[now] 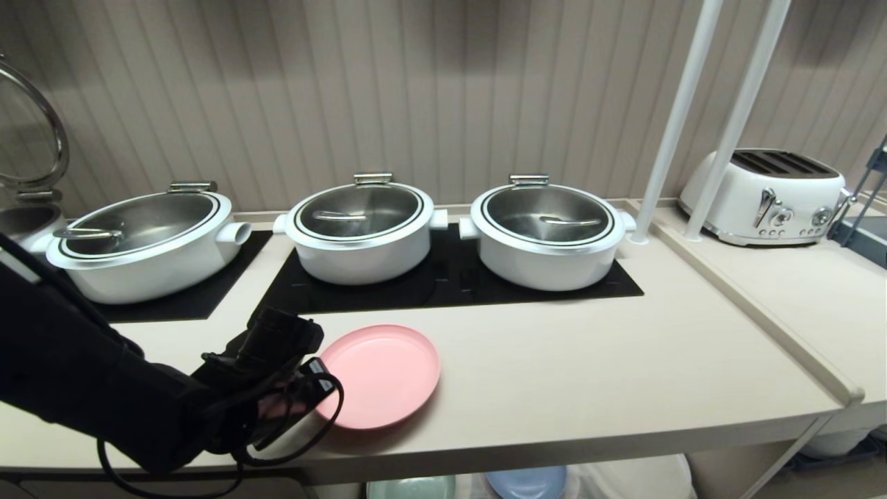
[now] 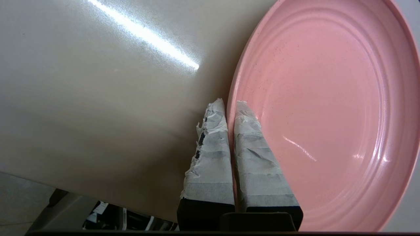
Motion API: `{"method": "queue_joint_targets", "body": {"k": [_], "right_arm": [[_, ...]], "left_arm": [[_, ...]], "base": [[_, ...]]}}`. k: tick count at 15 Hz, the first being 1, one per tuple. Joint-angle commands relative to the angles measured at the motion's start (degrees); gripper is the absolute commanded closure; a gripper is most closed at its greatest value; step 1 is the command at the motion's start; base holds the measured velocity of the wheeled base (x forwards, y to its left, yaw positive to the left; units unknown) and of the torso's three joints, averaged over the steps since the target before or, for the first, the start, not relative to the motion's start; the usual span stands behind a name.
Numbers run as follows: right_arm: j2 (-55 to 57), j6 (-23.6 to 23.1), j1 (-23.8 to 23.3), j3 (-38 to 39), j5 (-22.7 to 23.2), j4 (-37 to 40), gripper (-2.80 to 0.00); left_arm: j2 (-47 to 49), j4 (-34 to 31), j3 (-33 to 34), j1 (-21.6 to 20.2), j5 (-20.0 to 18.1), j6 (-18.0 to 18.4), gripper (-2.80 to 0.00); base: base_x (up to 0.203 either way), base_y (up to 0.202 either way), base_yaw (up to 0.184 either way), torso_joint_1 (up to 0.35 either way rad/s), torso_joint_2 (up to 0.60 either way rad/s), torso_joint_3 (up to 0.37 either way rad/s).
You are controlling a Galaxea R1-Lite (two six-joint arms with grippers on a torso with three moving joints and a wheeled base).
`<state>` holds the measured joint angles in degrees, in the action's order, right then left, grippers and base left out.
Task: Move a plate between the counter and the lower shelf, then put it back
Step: Put the plate
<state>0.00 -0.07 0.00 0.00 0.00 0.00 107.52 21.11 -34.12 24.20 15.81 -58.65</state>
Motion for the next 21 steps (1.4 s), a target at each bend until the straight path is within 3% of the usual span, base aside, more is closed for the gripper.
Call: {"method": "queue_joint_targets", "body": {"k": [1,13,14,21], "right_arm": [[0.0,0.0,-0.1,0.0,0.0,0.0,0.00],[0.0,0.0,-0.1,0.0,0.0,0.0,0.00],[0.0,0.0,0.0,0.0,0.0,0.0,0.00],[0.0,0.0,0.0,0.0,0.0,0.0,0.00]], "left_arm": [[0.3,0.1,0.0,0.5,0.1,-0.3,0.00],[0.6,0.1,0.4,1.6,-0.3,-0.4,0.00],[1.0,0.1,0.4,1.6,-0.1,-0.4,-2.80],[-1.2,0.1,0.1,1.8,0.6,-0.4,-2.80]], "base": [[0.000,0.000,0.000,0.000,0.00,0.000],[0.000,0.000,0.000,0.000,0.00,0.000],[0.000,0.000,0.000,0.000,0.00,0.000],[0.000,0.000,0.000,0.000,0.00,0.000]]}}
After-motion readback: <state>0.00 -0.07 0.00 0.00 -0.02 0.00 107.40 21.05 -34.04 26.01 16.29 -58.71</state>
